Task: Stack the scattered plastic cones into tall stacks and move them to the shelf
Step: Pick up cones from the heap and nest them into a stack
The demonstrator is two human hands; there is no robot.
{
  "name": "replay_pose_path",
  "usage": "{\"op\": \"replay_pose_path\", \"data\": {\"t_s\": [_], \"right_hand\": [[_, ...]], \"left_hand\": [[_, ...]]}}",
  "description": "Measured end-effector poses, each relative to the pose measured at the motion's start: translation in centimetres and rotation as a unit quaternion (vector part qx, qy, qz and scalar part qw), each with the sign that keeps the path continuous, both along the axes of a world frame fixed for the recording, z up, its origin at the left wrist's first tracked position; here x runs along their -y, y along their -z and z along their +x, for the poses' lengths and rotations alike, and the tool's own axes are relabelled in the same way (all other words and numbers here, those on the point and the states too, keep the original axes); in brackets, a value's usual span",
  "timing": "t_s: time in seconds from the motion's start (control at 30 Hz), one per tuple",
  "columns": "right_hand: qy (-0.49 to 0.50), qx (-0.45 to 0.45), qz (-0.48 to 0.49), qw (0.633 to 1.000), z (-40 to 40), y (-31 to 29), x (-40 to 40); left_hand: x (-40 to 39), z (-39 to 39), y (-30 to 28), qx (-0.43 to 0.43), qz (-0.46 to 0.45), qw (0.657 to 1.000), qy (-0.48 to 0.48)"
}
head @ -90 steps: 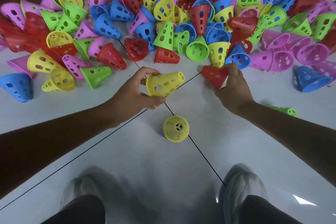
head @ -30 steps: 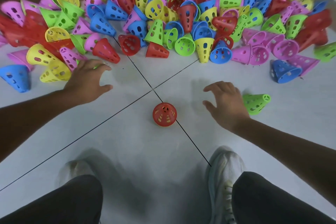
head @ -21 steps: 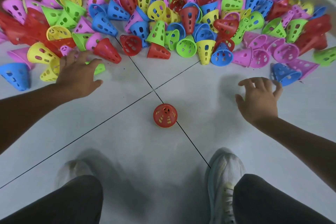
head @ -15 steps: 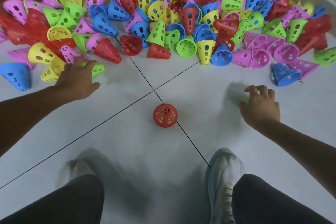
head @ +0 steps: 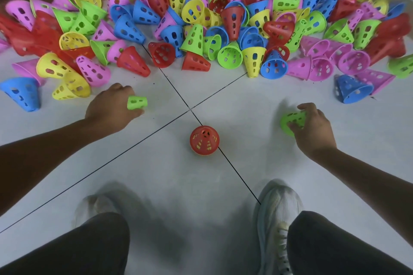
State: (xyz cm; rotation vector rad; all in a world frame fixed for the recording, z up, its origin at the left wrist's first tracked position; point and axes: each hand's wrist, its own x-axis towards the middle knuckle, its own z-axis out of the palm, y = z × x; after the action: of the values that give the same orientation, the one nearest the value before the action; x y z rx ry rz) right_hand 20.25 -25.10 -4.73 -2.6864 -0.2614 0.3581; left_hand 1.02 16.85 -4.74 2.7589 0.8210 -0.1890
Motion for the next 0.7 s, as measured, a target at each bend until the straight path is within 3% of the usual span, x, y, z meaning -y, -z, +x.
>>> {"op": "replay_pose_path", "data": {"t_s": [0.1,0.2,0.37,0.5,0.7], "right_hand": [[-0.006,-0.003,0.013,1.0,-0.4,0.2,-0.2],[-0.001,-0.014,0.022,1.0,-0.6,0.3,-0.4],[0.003,-0.033,0.029,0.999,-0.6,0.3,-0.2],[-0.004,-0.04,0.028,0.999,-0.5,0.4,0.0],[-0.01,-0.046,0.034,0.998,-0.4,0.5,0.1]], "left_hand": [[2.1,0.9,-1.4,0.032,-0.051,0.998,-0.031],[4.4,2.0,-3.0,0.019,-0.15,0.989,-0.004],[8.9,3.1,-5.8,0.066,-0.424,0.903,0.011],[11.2,3.0,-6.4,0.1,-0.46,0.88,0.057],[11.9,2.7,-6.5,0.16,-0.504,0.849,0.026]]}}
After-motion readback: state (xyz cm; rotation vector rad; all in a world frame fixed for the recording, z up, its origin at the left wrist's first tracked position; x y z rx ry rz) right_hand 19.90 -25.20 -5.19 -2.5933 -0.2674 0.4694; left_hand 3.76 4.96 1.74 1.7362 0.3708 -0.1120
